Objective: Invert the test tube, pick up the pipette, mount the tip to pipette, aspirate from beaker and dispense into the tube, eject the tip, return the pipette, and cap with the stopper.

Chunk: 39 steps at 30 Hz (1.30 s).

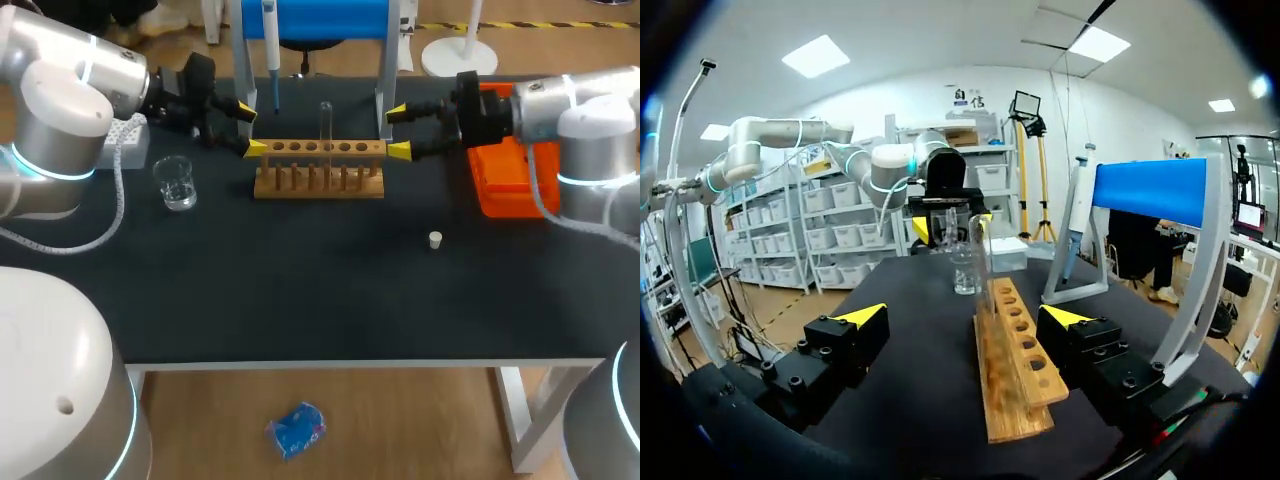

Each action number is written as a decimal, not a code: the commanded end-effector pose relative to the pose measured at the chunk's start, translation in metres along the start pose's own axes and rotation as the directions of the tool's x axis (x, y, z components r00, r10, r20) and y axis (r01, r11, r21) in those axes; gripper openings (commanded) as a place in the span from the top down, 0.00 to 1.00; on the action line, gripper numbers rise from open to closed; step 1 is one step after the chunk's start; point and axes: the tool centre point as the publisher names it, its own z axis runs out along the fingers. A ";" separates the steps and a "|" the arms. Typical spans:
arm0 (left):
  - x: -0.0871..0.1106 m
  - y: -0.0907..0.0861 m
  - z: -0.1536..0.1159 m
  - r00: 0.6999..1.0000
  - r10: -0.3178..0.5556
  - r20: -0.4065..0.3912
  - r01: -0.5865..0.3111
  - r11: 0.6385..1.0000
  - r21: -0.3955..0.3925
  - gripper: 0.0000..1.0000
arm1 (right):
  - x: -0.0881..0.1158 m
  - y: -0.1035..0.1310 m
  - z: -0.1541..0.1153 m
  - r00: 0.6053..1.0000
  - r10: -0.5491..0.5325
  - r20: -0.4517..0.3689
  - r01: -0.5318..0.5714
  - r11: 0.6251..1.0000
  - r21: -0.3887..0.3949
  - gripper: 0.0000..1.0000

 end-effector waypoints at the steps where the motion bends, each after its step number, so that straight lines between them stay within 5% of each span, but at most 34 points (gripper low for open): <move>1: -0.002 0.003 0.002 1.000 -0.009 -0.003 0.009 1.000 -0.004 0.00 | -0.010 -0.002 0.017 1.000 -0.024 -0.016 0.023 0.999 -0.030 0.00; 32: -0.002 0.003 0.002 1.000 -0.009 -0.003 0.009 1.000 -0.004 0.00 | -0.021 0.007 0.098 0.992 -0.094 -0.083 0.081 0.985 -0.151 0.00; 36: -0.002 0.003 0.002 1.000 -0.009 -0.003 0.009 1.000 -0.004 0.00 | -0.021 0.008 0.103 0.992 -0.095 -0.084 0.082 0.985 -0.155 0.21; 38: -0.002 0.003 0.002 1.000 -0.009 -0.003 0.009 1.000 -0.004 0.00 | -0.022 0.009 0.106 0.992 -0.095 -0.085 0.081 0.984 -0.157 0.44; 39: -0.002 0.003 0.002 1.000 -0.009 -0.003 0.009 1.000 -0.004 0.00 | -0.022 0.009 0.107 0.992 -0.095 -0.086 0.081 0.984 -0.157 0.46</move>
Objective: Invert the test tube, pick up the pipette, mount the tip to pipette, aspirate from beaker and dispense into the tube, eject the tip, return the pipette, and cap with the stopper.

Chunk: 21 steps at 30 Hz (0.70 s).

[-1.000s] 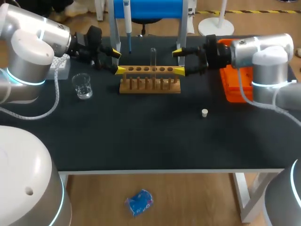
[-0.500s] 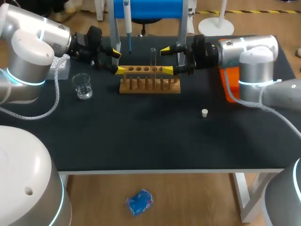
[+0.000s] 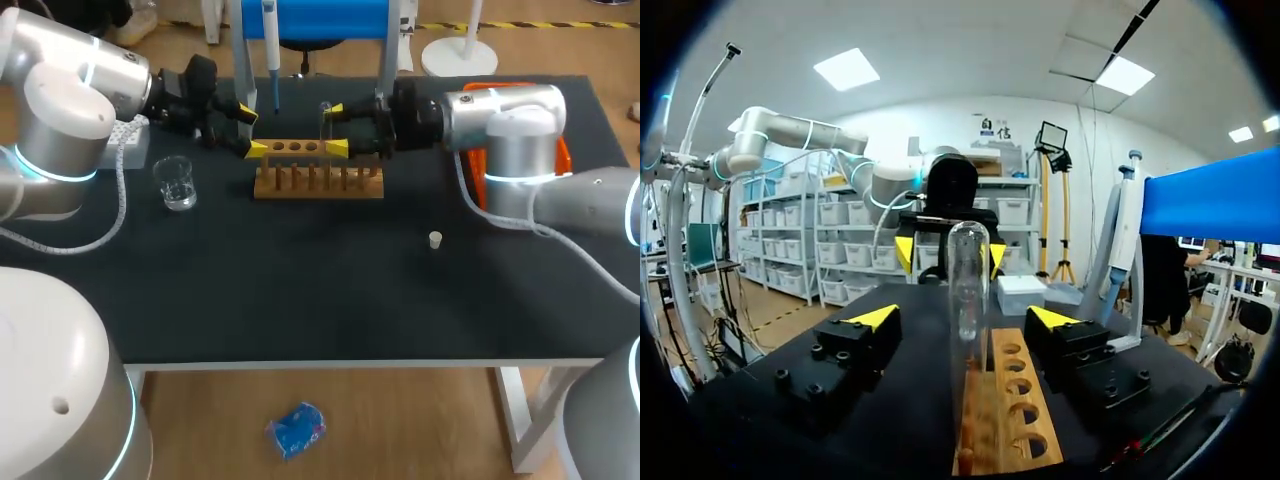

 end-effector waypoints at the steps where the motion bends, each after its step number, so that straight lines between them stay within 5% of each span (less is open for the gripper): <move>1: -0.001 0.000 -0.001 1.000 -0.001 -0.003 0.001 1.000 -0.001 0.00 | -0.006 -0.003 0.006 1.000 0.002 -0.008 -0.002 1.000 -0.007 0.48; 16: -0.001 0.000 -0.001 1.000 -0.001 -0.003 0.001 1.000 -0.001 0.00 | -0.009 -0.006 0.012 1.000 0.009 -0.015 -0.009 1.000 -0.008 0.59; 21: -0.001 0.000 -0.001 1.000 -0.001 -0.003 0.001 1.000 -0.001 0.00 | -0.009 -0.006 0.013 1.000 0.009 -0.020 -0.009 1.000 -0.008 0.76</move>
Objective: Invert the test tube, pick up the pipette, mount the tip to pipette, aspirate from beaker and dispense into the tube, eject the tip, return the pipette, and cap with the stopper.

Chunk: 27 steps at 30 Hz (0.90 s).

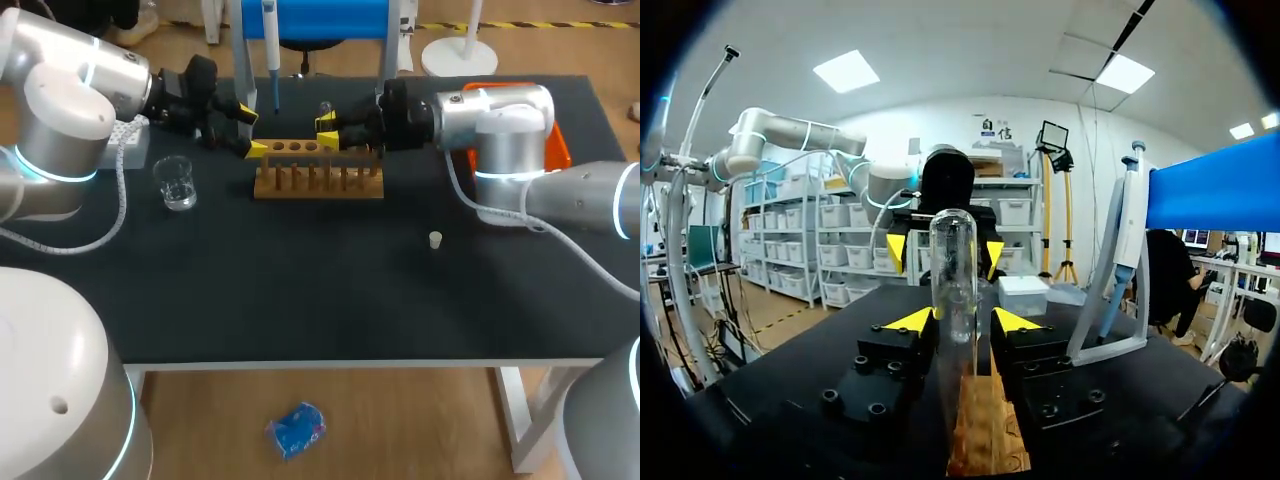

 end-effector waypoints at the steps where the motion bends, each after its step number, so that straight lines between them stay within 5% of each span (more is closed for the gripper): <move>1: -0.001 0.000 -0.001 1.000 -0.001 -0.004 0.001 1.000 -0.002 0.00 | -0.004 -0.002 0.001 1.000 0.000 -0.007 0.000 1.000 -0.002 0.79; 3: -0.001 0.000 -0.001 1.000 -0.001 -0.004 0.001 1.000 -0.002 0.00 | -0.004 -0.002 0.002 1.000 0.001 -0.007 -0.001 1.000 -0.001 0.81; 5: -0.001 0.000 -0.001 1.000 -0.001 -0.004 0.001 1.000 -0.002 0.00 | -0.004 -0.002 0.002 1.000 0.001 -0.006 -0.001 1.000 0.000 1.00; 27: -0.001 0.000 -0.001 1.000 -0.001 -0.004 0.001 1.000 -0.002 0.00 | -0.001 0.012 -0.005 1.000 -0.010 0.004 0.010 1.000 -0.011 1.00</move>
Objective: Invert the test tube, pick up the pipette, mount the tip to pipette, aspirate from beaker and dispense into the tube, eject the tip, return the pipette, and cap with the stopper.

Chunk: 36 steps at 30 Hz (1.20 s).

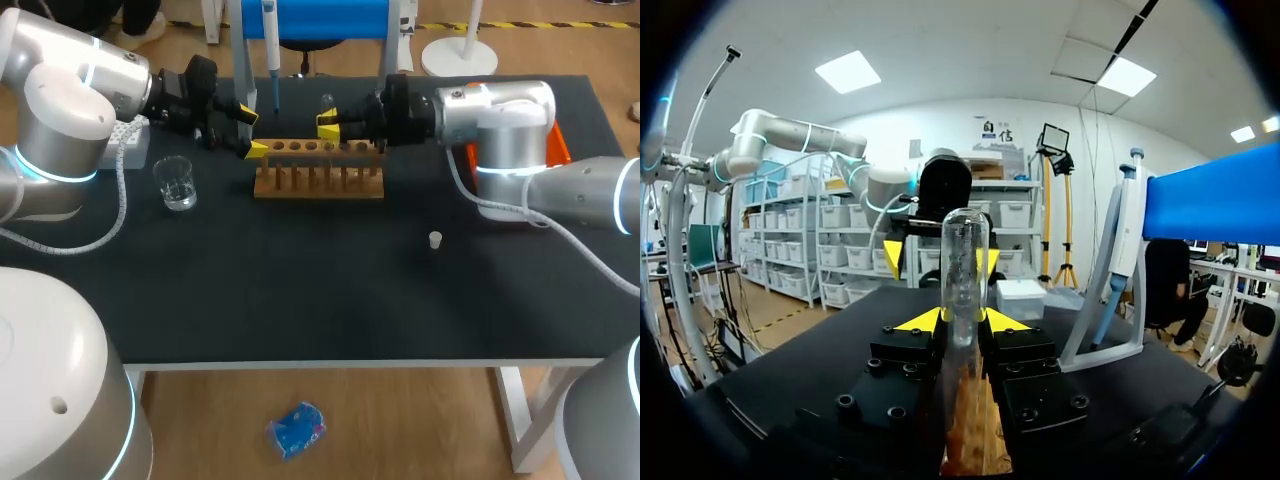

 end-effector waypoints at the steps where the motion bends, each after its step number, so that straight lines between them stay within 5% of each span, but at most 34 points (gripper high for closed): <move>1: -0.001 0.000 -0.001 1.000 -0.001 -0.004 0.001 1.000 -0.002 0.00 | 0.004 0.005 -0.002 1.000 0.001 0.007 0.000 1.000 -0.004 1.00; 36: -0.001 0.000 -0.001 1.000 -0.001 -0.004 0.001 1.000 -0.002 0.00 | 0.013 0.034 -0.004 1.000 -0.026 0.007 0.026 0.999 -0.026 1.00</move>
